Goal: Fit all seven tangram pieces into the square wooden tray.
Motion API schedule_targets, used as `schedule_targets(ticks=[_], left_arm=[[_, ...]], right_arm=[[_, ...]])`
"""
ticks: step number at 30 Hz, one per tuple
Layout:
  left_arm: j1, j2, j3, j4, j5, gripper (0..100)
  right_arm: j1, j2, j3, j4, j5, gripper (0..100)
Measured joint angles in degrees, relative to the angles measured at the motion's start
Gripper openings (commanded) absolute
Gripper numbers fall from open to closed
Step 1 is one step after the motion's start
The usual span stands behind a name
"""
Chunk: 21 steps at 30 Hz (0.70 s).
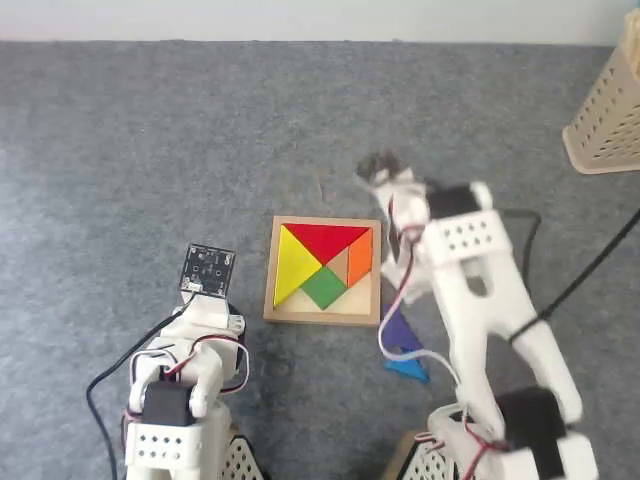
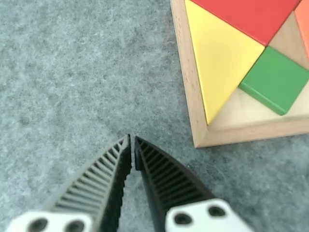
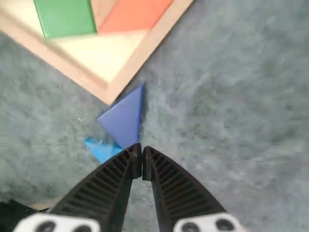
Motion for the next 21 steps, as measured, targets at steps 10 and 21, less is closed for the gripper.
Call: schedule_targets(ticks=[10, 21], left_arm=[[0.0, 0.0, 0.0, 0.0, 0.0, 1], [0.0, 0.0, 0.0, 0.0, 0.0, 1]], right_arm=[[-4.22, -6.42, 19.16, -16.09, -2.99, 14.3], [-13.36, -6.42, 25.14, -21.89, -6.77, 19.2]])
